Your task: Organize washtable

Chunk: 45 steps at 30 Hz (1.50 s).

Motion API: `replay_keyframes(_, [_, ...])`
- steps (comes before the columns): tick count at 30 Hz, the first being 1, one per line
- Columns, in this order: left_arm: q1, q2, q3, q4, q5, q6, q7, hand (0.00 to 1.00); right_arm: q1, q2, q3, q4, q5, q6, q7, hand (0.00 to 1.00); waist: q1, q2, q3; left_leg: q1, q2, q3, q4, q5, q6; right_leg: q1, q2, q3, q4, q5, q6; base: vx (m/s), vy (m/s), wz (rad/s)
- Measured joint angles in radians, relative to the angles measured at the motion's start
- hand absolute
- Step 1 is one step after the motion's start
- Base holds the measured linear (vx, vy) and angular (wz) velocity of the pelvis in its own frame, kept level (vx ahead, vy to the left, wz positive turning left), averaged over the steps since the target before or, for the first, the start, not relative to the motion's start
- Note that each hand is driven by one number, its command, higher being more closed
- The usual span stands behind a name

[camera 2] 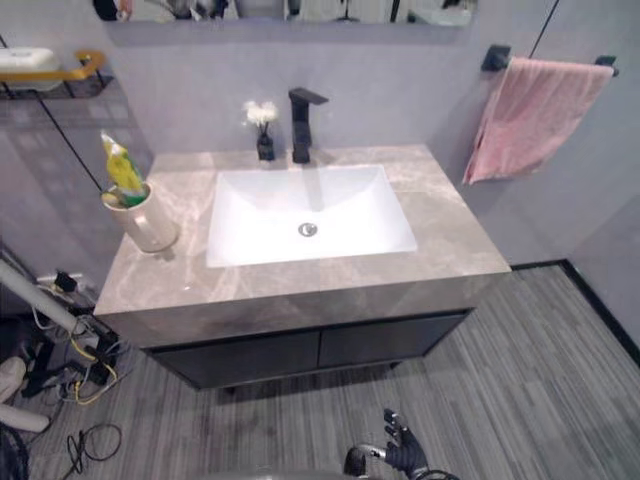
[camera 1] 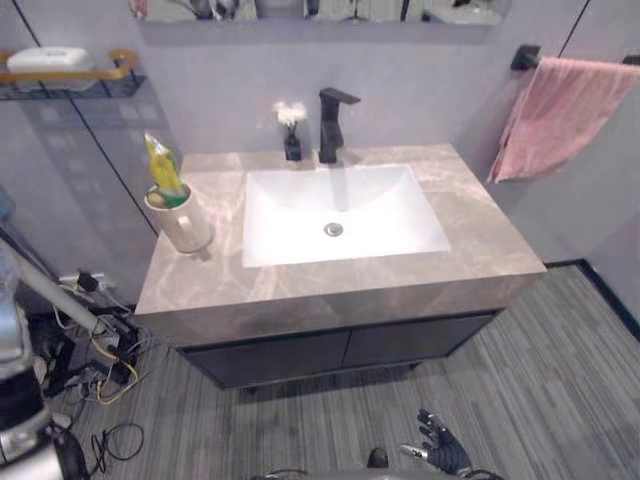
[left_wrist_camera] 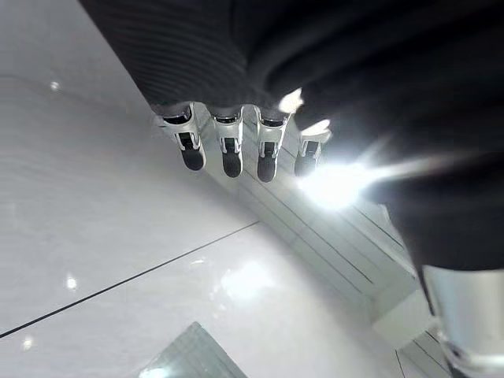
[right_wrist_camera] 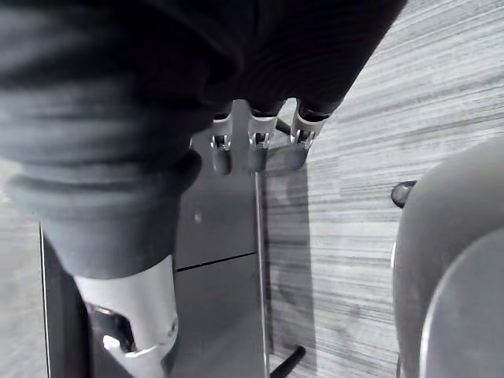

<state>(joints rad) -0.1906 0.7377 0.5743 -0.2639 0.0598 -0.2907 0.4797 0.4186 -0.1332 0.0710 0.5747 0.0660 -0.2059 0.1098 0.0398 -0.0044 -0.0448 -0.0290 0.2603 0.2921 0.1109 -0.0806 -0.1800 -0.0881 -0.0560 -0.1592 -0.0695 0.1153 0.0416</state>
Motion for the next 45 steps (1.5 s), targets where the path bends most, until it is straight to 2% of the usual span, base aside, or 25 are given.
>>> replay_keyframes(5, [0.194,-0.163,0.025,-0.066,-0.095,-0.008,-0.082,0.0,-0.019,0.008,-0.033,0.085,-0.022,0.019,-0.003,0.0,0.0,0.016,-0.02,0.046,-0.005,-0.012,-0.016,-0.001,0.0,0.042,0.001,-0.009,0.012,-0.021,0.009,0.05,0.007,0.09])
replay_keyframes(8, [0.308,-0.269,0.022,-0.067,-0.179,-0.012,-0.158,0.0,-0.044,0.008,-0.059,0.16,-0.03,0.019,0.001,0.0,0.0,0.022,-0.02,0.064,-0.02,-0.031,-0.025,-0.002,0.004,0.062,-0.006,-0.011,0.011,-0.024,0.014,0.02,0.026,0.11])
replay_keyframes(11, [0.435,-0.383,-0.003,-0.051,-0.301,-0.012,-0.266,0.0,-0.057,0.001,-0.108,0.268,-0.043,0.02,0.0,0.0,-0.004,0.023,-0.019,0.111,-0.036,-0.041,-0.033,-0.009,0.016,0.112,-0.02,-0.014,0.009,-0.029,0.031,0.04,0.057,0.1])
replay_keyframes(15, [0.56,-0.438,-0.053,-0.029,-0.402,-0.001,-0.374,0.0,-0.055,-0.01,-0.114,0.326,-0.064,0.028,0.001,0.0,-0.008,0.022,-0.018,0.132,-0.054,-0.044,-0.04,-0.014,0.024,0.135,-0.035,-0.015,0.002,-0.029,0.038,0.01,0.056,0.04])
replay_keyframes(17, [0.606,-0.465,-0.081,0.005,-0.456,0.005,-0.435,0.0,-0.06,-0.016,-0.115,0.327,-0.069,0.028,0.002,0.0,-0.027,0.025,-0.015,0.144,-0.063,-0.05,-0.039,-0.017,0.029,0.147,-0.045,-0.014,-0.001,-0.03,0.04,-0.01,0.044,0.0])
replay_keyframes(20, [0.619,-0.492,-0.14,0.033,-0.523,0.018,-0.485,0.0,-0.056,-0.017,-0.144,0.33,-0.072,0.028,0.002,0.0,-0.03,0.023,-0.006,0.157,-0.072,-0.052,-0.039,-0.02,0.032,0.161,-0.055,-0.013,0.0,-0.032,0.043,-0.02,0.036,0.02])
replay_keyframes(27, [0.676,-0.518,-0.18,0.043,-0.559,0.03,-0.526,0.0,-0.062,-0.028,-0.142,0.327,-0.072,0.017,0.001,0.0,-0.054,0.021,0.017,0.163,-0.075,-0.051,-0.045,-0.026,0.027,0.155,-0.059,-0.012,0.005,-0.044,0.06,0.0,0.001,0.0])
replay_keyframes(28, [0.675,-0.521,-0.18,0.043,-0.559,0.031,-0.526,1.0,-0.062,-0.03,-0.137,0.308,-0.072,0.017,0.001,0.0,-0.054,0.021,0.038,0.163,-0.074,-0.046,-0.045,-0.026,0.027,0.15,-0.059,-0.009,0.01,-0.045,0.059,-0.01,0.006,-0.08])
replay_keyframes(31, [0.672,-0.521,-0.18,0.041,-0.558,0.031,-0.523,1.0,-0.064,-0.033,-0.12,0.262,-0.072,0.016,-0.001,0.0,-0.054,0.019,0.078,0.131,-0.07,-0.041,-0.032,-0.024,0.028,0.106,-0.059,-0.005,0.048,-0.052,0.051,-0.01,-0.004,-0.08])
replay_keyframes(32, [0.666,-0.521,-0.18,0.034,-0.558,0.031,-0.522,1.0,-0.075,-0.033,-0.107,0.244,-0.07,0.016,-0.002,0.0,-0.054,0.022,0.111,0.118,-0.066,-0.04,-0.014,-0.021,0.032,0.092,-0.058,-0.003,0.071,-0.057,0.047,0.0,0.0,0.0])
replay_keyframes(35, [0.632,-0.52,-0.178,0.01,-0.556,0.032,-0.518,1.0,-0.091,-0.029,-0.1,0.211,-0.066,0.016,-0.007,0.0,-0.052,0.0,0.163,0.072,-0.059,-0.04,0.022,-0.02,0.031,0.04,-0.058,-0.003,0.112,-0.065,0.044,-0.02,-0.006,0.0])
replay_keyframes(36, [0.621,-0.52,-0.177,-0.002,-0.554,0.032,-0.516,1.0,-0.1,-0.029,-0.091,0.203,-0.065,0.016,-0.008,0.0,-0.05,0.005,0.183,0.059,-0.055,-0.04,0.038,-0.024,0.032,0.021,-0.057,-0.002,0.127,-0.065,0.043,0.0,0.0,0.0])
replay_keyframes(38, [0.596,-0.52,-0.176,-0.015,-0.54,0.031,-0.496,1.0,-0.108,-0.029,-0.068,0.185,-0.065,0.016,-0.014,0.0,-0.049,0.0,0.201,0.04,-0.049,-0.04,0.056,-0.029,0.034,0.001,-0.055,-0.002,0.144,-0.07,0.038,-0.01,-0.005,-0.02])
replay_keyframes(42, [0.552,-0.517,-0.166,-0.024,-0.516,0.031,-0.462,1.0,-0.11,-0.029,-0.061,0.146,-0.064,0.016,-0.025,0.0,-0.049,0.012,0.226,0.004,-0.039,-0.039,0.094,-0.053,0.039,-0.033,-0.056,0.005,0.192,-0.096,0.032,-0.03,-0.003,-0.04])
replay_keyframes(45, [0.533,-0.515,-0.151,-0.04,-0.515,0.03,-0.442,1.0,-0.112,-0.03,-0.059,0.144,-0.06,0.015,-0.028,0.0,-0.046,0.01,0.23,-0.019,-0.032,-0.033,0.115,-0.061,0.038,-0.067,-0.051,0.019,0.219,-0.109,0.036,-0.02,-0.004,-0.1])
